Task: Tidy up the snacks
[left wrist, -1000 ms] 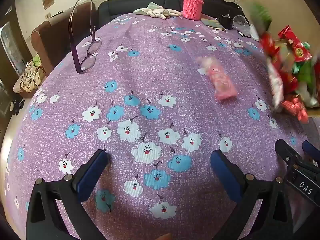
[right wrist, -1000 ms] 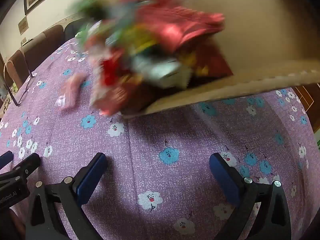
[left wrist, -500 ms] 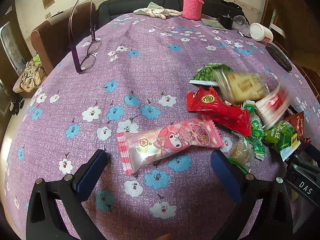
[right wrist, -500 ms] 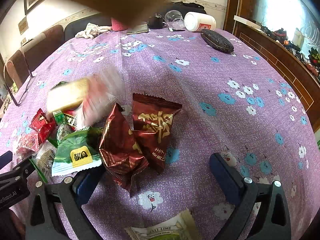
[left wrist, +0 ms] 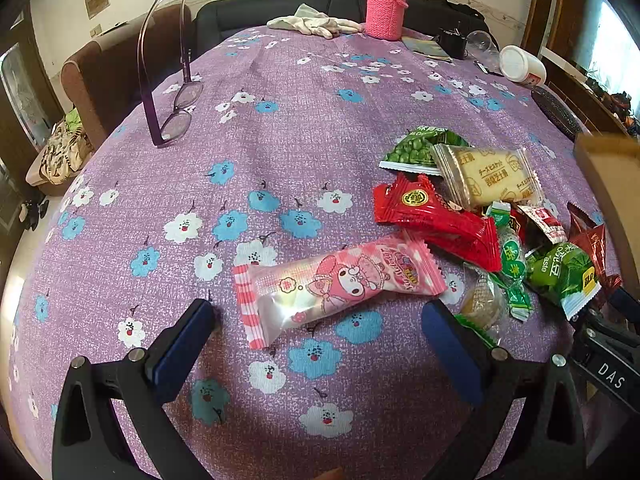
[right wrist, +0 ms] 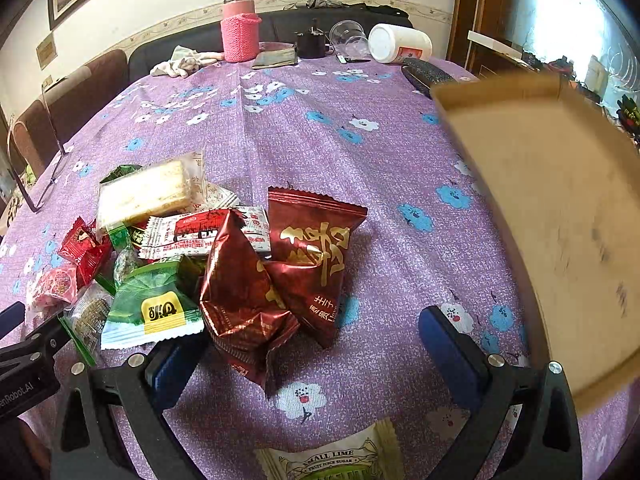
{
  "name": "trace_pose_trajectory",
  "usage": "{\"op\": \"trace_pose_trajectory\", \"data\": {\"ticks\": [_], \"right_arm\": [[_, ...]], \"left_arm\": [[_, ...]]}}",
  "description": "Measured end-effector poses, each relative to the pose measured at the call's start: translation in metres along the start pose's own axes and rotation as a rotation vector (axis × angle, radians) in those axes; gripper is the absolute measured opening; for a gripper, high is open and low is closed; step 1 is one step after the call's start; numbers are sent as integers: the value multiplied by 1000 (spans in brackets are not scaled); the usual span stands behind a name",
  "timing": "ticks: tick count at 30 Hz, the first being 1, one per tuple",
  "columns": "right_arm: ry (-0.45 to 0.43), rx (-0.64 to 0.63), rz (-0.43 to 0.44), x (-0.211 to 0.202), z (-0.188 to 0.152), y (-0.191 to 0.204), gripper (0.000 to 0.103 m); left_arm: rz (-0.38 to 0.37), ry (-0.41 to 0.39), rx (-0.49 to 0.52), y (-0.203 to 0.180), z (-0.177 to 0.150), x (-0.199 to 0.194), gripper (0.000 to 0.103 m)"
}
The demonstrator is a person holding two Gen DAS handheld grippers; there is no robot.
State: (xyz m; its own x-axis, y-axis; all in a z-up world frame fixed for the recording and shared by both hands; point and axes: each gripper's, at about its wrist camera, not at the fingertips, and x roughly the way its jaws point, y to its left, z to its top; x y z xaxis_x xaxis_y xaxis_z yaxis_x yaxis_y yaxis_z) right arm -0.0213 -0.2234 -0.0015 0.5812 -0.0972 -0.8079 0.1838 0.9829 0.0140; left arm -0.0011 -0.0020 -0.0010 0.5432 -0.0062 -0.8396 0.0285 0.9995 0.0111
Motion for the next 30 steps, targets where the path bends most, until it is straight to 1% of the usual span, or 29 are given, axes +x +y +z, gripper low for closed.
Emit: {"op": "trace_pose_trajectory", "data": {"ticks": [26, 28, 30], "right_arm": [[0, 1, 0, 0, 0, 1, 103], [4, -4, 1, 0, -1, 1, 102], [25, -46, 37, -2, -2, 0, 103]], "left_arm": [[-1, 1, 2, 0, 0, 0, 103], [-12, 7, 23, -1, 0, 0, 103], [-40, 15, 46, -2, 1, -1, 103]]}}
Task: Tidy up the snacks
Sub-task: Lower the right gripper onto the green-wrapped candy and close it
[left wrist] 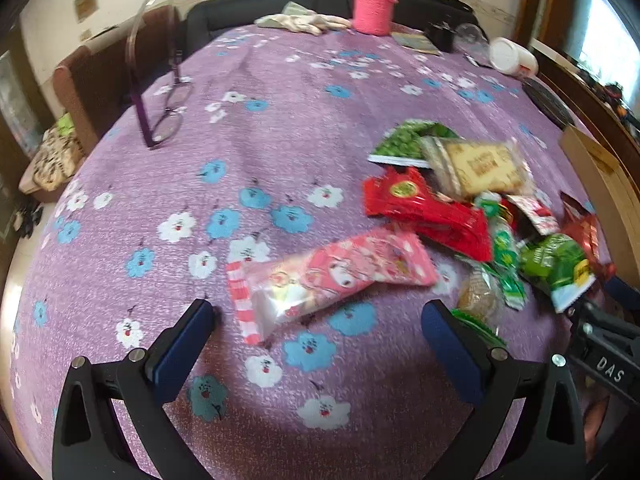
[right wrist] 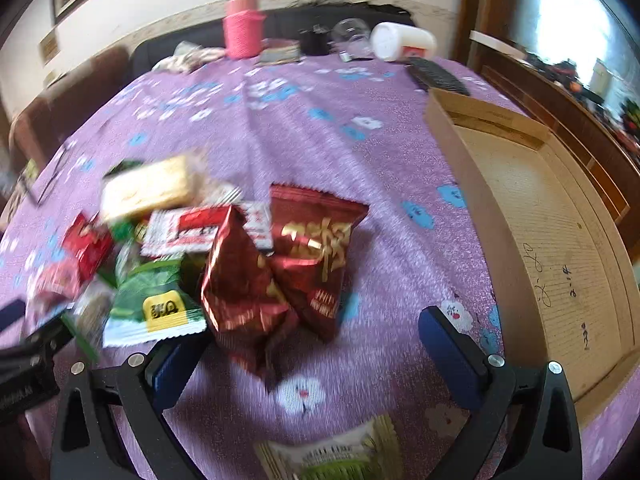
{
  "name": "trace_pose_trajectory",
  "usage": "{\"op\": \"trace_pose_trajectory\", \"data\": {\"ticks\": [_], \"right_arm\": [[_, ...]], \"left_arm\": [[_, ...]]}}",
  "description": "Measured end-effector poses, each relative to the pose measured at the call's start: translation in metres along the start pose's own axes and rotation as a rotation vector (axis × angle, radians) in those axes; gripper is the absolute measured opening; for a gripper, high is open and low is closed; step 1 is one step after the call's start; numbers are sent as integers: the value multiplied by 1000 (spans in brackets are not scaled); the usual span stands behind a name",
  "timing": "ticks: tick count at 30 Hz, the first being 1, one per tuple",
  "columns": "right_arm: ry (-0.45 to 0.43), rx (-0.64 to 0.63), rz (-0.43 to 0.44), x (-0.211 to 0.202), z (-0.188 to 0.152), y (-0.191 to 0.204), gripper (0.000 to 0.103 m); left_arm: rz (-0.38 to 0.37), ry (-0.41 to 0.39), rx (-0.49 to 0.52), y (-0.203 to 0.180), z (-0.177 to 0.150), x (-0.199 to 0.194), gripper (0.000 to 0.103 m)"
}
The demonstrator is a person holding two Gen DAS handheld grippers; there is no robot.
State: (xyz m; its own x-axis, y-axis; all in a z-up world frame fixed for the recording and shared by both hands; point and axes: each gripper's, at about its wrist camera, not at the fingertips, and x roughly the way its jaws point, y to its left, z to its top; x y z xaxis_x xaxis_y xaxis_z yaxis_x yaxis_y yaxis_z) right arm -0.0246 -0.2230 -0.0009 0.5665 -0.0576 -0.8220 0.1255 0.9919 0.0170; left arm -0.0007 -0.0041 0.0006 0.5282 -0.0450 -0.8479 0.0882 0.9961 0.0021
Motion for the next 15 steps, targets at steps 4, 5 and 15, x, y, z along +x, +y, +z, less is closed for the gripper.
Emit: {"op": "trace_pose_trajectory", "data": {"ticks": [4, 5, 15], "right_arm": [[44, -78, 103, -4, 0, -7, 103], [39, -59, 168, -8, -2, -14, 103], [-17, -226, 299, -59, -31, -20, 100]], "left_arm": [[-6, -23, 36, -9, -3, -5, 103], [-10, -27, 41, -9, -3, -6, 103], [-49, -40, 13, -3, -2, -10, 85]]}}
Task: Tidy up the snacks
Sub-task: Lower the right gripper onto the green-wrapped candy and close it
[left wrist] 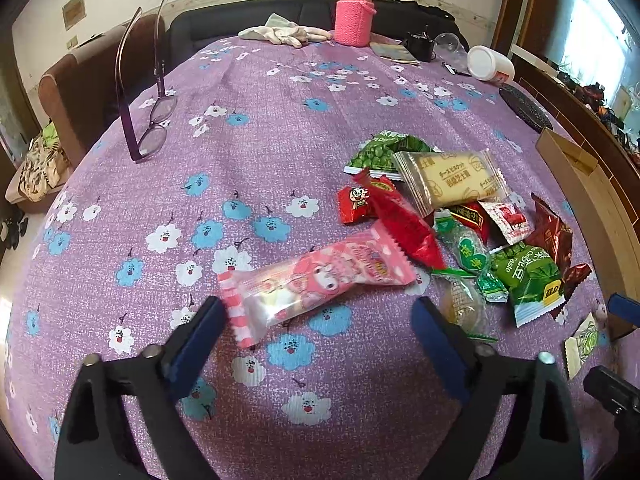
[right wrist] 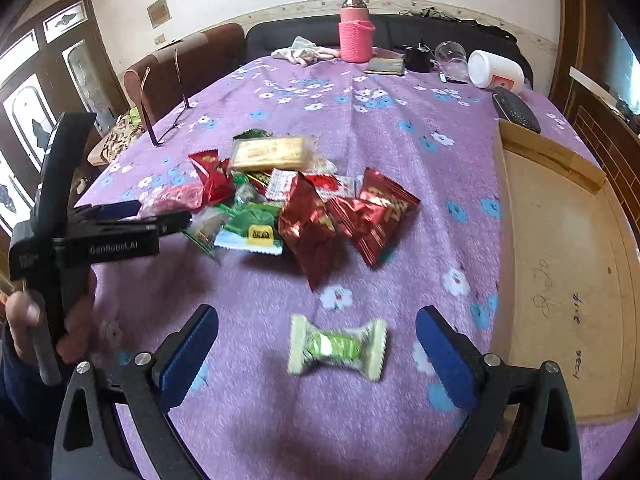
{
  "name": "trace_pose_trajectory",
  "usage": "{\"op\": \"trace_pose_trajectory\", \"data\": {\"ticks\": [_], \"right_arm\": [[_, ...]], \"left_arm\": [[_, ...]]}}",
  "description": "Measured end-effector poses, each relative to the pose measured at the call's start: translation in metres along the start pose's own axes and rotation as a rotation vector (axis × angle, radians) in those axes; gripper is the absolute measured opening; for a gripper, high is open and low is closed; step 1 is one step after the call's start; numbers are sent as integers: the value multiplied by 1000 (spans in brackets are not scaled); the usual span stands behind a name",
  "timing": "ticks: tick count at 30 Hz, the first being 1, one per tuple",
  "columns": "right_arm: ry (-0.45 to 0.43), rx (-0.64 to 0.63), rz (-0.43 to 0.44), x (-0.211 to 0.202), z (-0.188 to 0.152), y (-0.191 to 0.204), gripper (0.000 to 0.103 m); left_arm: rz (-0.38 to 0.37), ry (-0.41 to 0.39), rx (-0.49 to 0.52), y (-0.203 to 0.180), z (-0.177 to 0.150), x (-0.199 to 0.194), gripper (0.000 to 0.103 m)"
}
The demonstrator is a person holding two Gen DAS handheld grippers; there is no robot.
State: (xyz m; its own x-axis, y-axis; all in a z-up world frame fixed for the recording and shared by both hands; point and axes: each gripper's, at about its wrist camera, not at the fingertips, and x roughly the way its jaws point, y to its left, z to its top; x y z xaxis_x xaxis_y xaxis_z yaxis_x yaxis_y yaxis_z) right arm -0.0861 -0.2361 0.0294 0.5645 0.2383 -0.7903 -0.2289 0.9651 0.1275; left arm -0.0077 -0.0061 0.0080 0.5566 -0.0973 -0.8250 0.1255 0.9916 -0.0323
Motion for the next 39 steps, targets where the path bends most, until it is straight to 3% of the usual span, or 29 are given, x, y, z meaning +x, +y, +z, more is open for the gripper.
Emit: {"op": "trace_pose_trajectory", "data": {"ticks": [3, 7, 12, 17, 22, 26, 29, 32, 35, 36, 37, 39], "right_arm": [[19, 30, 16, 8, -6, -8, 99], [31, 22, 1, 6, -12, -7, 80], [34, -131, 209, -15, -20, 26, 80], [-57, -274, 191, -44, -24, 47, 80], [-128, -213, 106, -46, -19, 37, 80], [-167, -93, 138, -45, -15, 25, 80], [-157, -91, 168, -45, -11, 28, 80], [-82, -229, 105, -42, -8, 40, 80], [6, -367, 135, -29, -13, 46, 80], [43, -385, 143, -22, -12, 44, 76], [77, -393, 165, -16, -12, 43, 62], [112, -412, 200, -8, -10, 39, 44]], "left_arm": [[-6, -2, 0, 0, -1, -1, 76], [-21, -8, -16, 3, -1, -3, 74], [-16, -3, -15, 2, 0, -2, 74], [-16, -3, -14, 2, -1, -2, 74], [-15, -3, -14, 2, -1, -2, 74], [-10, -1, -10, 2, -1, -1, 74], [-9, -1, -8, 2, -1, -1, 74], [-8, -1, -8, 1, -1, 0, 74], [-3, 0, -4, 1, -1, 0, 75], [-3, 0, -3, 1, -2, 0, 75], [-3, 0, -3, 1, -1, 0, 75], [-2, 0, -3, 1, -1, 0, 75]]}}
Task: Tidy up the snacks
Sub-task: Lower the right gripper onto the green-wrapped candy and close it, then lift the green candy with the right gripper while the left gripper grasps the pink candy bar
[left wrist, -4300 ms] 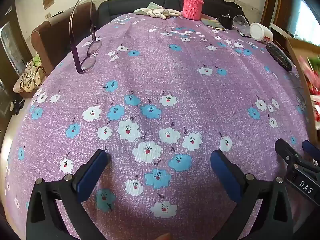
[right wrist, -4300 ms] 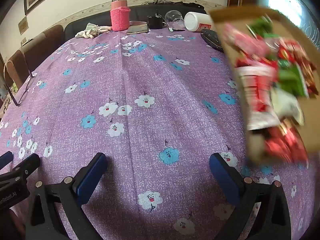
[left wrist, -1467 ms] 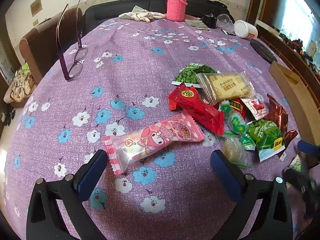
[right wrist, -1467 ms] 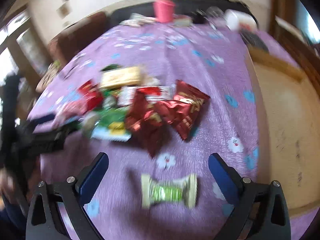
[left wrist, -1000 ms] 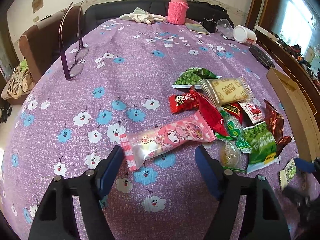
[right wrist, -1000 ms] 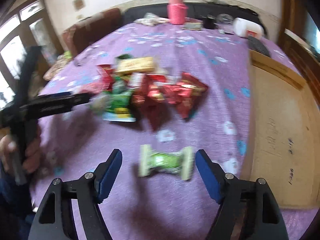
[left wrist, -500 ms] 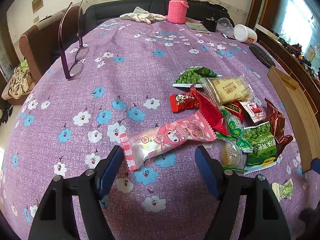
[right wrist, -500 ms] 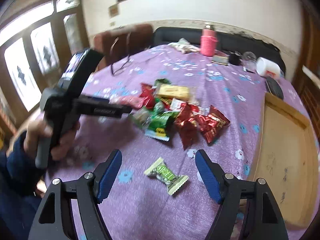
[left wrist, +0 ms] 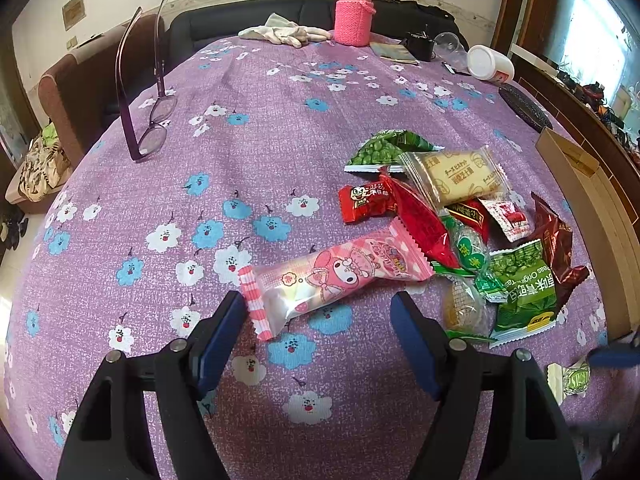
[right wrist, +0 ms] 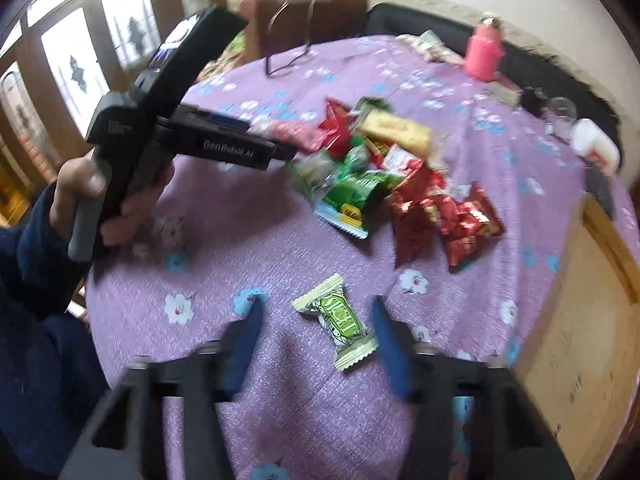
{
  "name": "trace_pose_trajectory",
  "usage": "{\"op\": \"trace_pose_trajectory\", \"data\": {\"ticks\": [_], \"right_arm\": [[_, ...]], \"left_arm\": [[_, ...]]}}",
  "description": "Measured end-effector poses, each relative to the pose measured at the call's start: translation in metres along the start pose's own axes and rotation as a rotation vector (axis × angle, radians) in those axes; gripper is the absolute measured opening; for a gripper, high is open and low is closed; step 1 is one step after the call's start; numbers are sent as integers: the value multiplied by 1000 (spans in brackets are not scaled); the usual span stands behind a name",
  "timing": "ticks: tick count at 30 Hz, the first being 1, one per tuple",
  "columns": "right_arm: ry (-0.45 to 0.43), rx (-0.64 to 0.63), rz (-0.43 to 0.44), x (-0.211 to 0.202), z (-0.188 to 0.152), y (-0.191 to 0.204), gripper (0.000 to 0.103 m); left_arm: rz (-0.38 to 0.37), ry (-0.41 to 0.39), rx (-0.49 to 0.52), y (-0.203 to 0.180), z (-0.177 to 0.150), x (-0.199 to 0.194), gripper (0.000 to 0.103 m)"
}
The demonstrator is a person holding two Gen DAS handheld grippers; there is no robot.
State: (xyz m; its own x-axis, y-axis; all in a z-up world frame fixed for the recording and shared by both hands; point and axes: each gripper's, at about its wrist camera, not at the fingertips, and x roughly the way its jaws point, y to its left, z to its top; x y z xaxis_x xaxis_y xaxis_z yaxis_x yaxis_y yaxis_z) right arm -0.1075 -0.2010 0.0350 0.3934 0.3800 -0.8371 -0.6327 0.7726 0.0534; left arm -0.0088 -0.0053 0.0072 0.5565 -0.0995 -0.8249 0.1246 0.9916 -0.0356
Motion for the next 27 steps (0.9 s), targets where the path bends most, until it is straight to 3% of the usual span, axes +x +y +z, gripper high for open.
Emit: {"op": "trace_pose_trajectory", "data": {"ticks": [3, 8, 10, 12, 15, 20, 24, 27], "right_arm": [[43, -14, -9, 12, 5, -9, 38], [99, -83, -9, 25, -1, 1, 38], [93, -91, 2, 23, -5, 3, 20], [73, -98, -47, 20, -4, 5, 20], [-29, -19, -80, 6, 9, -8, 20], [-272, 210, -184, -22, 55, -46, 19], [-404, 315, -110, -17, 80, -63, 20], [-422, 357, -8, 3, 71, -76, 20]], "left_arm": [[3, 0, 4, -1, 0, 0, 75], [3, 1, 4, -1, 0, 0, 75], [0, 0, 1, 0, 0, 0, 75], [-5, -1, -4, 1, 0, 0, 75], [-15, -9, -4, 0, 0, -2, 73], [-44, -50, -1, 0, 1, -11, 65], [-64, -47, -21, 4, 1, -12, 61], [-132, -2, -10, 6, -2, -12, 61]]}}
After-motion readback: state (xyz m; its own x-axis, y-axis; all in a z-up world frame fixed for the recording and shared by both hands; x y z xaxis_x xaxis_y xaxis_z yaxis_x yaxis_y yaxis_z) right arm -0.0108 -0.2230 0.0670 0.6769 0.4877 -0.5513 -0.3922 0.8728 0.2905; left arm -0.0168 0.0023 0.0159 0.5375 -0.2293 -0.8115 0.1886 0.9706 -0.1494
